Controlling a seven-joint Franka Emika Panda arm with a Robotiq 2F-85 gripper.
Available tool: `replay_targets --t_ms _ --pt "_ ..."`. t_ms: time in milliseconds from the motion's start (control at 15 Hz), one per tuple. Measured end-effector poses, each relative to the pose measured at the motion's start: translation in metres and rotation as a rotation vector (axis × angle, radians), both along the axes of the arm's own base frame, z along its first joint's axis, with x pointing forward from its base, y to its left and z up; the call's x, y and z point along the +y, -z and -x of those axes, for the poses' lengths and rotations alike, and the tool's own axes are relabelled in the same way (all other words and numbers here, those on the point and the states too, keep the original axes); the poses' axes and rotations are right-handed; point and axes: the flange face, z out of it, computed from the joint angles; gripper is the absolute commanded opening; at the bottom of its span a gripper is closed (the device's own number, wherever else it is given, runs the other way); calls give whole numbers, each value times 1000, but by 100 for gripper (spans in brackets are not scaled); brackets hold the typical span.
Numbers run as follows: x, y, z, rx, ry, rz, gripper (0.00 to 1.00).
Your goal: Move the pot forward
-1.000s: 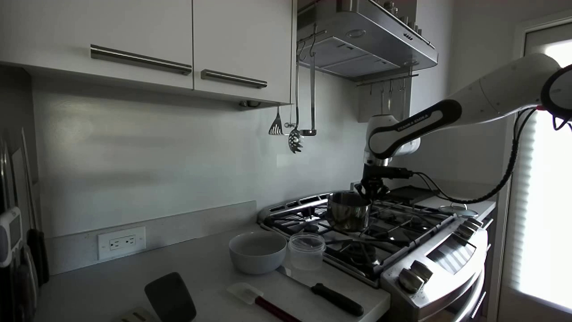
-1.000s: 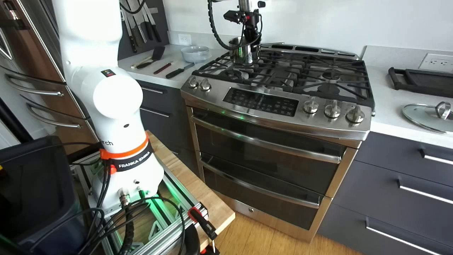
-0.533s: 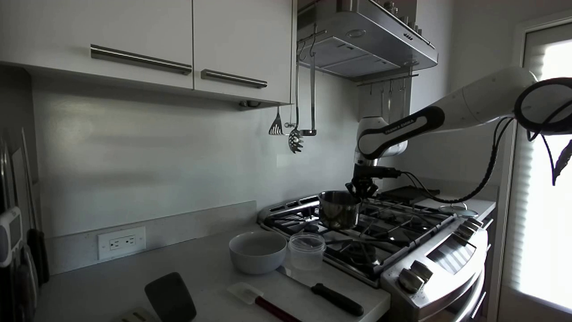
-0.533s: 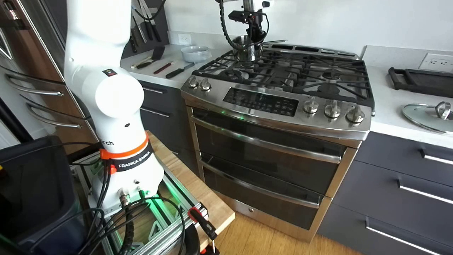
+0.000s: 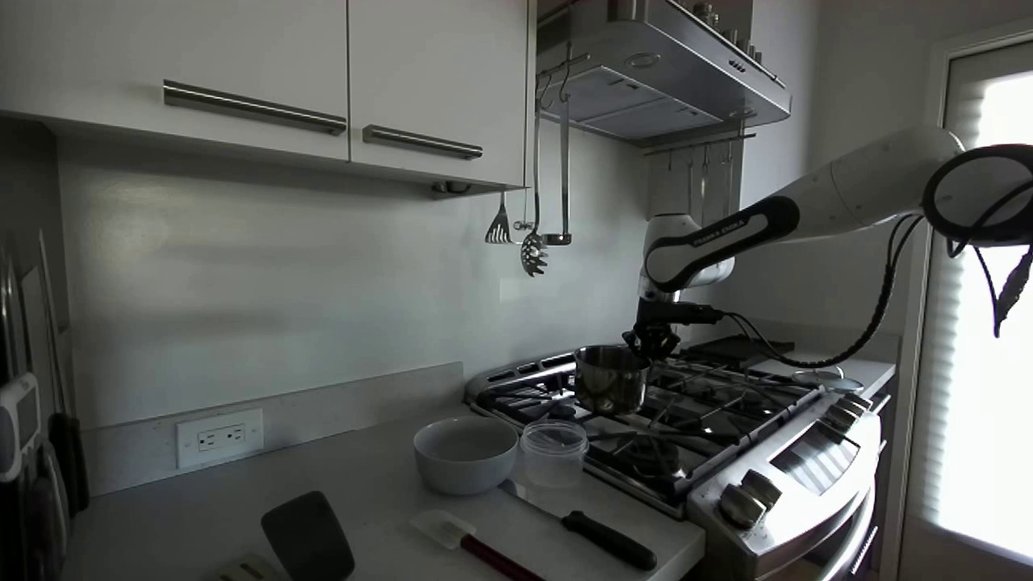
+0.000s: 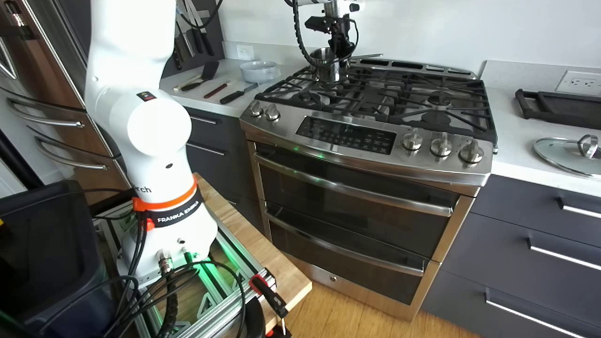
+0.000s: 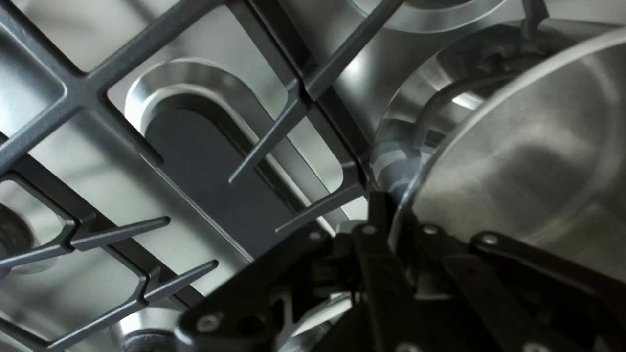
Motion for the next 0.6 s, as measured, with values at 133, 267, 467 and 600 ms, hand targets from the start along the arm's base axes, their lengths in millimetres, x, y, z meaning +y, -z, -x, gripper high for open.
replay_targets --t_ms 133,267,467,600 --pt "-1 -1 -7 -35 -29 3 1" --pt "-2 -1 -15 -70 -54 5 1" --pt "-1 -2 -23 -95 -78 1 1" --pt "0 -1 -27 -97 -83 -15 1"
